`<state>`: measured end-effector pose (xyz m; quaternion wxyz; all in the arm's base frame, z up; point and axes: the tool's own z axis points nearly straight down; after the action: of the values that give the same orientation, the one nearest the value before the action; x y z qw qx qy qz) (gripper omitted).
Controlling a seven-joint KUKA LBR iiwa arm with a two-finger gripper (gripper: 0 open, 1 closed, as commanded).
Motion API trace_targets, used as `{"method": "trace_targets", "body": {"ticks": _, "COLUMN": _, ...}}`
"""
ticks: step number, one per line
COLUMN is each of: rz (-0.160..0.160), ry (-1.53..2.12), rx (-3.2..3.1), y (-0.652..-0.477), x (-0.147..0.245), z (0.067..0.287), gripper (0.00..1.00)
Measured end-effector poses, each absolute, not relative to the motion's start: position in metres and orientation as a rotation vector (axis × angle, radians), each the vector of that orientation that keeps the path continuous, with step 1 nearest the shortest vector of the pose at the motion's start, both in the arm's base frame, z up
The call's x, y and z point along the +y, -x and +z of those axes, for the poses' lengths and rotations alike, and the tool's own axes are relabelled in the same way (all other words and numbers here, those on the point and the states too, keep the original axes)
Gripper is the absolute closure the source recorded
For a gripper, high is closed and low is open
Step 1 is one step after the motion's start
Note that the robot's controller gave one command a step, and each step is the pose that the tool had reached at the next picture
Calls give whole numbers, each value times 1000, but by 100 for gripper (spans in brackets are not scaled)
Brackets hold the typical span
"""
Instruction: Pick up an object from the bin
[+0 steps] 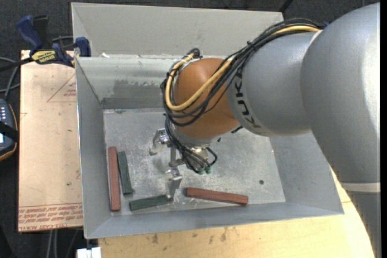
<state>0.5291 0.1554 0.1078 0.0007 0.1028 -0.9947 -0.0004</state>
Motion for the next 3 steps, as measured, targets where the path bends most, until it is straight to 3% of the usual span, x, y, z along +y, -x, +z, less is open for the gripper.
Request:
{"method": "trace_targets", "body": {"ticks": 1, "rz": -2, "ry": -459, "rx": -3107, "y": -482, "x": 188, "z": 106, "gripper": 100}}
{"method": "trace_targets", "body": {"ticks": 2, "rz": -3, "ry": -458, "rx": -3110, "y": -483, "x": 188, "z": 106, "gripper": 0}}
{"method": "trace_targets", "body": {"ticks": 3, "rz": -3, "ry": -457, "rx": -3110, "y": -483, "x": 188, "z": 106, "gripper": 0}}
